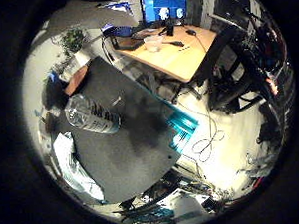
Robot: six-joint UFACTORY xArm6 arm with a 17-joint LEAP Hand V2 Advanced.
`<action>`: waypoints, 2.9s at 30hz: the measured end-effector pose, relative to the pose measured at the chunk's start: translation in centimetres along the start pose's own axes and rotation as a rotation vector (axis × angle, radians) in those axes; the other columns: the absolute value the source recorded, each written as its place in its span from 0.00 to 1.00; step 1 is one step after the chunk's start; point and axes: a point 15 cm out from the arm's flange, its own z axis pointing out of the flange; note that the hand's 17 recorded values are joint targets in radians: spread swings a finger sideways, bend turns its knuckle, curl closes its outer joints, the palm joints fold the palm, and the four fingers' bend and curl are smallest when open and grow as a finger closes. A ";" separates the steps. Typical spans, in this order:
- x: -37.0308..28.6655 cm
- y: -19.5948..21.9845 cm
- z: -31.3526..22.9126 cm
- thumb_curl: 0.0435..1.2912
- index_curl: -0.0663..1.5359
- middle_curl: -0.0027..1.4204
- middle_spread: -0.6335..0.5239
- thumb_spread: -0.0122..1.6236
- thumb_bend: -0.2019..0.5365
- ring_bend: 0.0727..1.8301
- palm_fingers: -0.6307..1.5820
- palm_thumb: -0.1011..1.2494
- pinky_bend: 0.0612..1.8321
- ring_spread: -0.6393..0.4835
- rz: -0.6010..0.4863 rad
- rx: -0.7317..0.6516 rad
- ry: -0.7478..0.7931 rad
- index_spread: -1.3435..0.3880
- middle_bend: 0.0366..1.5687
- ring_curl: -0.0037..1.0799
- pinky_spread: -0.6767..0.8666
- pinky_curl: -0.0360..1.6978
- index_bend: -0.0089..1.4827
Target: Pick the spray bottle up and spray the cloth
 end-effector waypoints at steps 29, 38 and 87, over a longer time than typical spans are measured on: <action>1.9 -0.9 2.1 0.22 0.22 0.23 0.76 0.63 0.23 0.25 0.32 0.32 0.64 0.88 0.037 0.116 -0.096 0.74 0.11 0.22 0.82 0.09 0.11; 1.7 -1.1 3.4 0.22 0.22 0.24 0.76 0.64 0.23 0.25 0.32 0.30 0.63 0.88 0.049 0.146 -0.171 0.75 0.11 0.21 0.82 0.09 0.11; 2.1 0.7 10.6 0.23 0.20 0.34 0.23 0.72 0.28 0.59 0.67 0.48 0.67 0.21 0.230 0.072 -0.346 0.54 0.42 0.32 0.42 0.03 0.12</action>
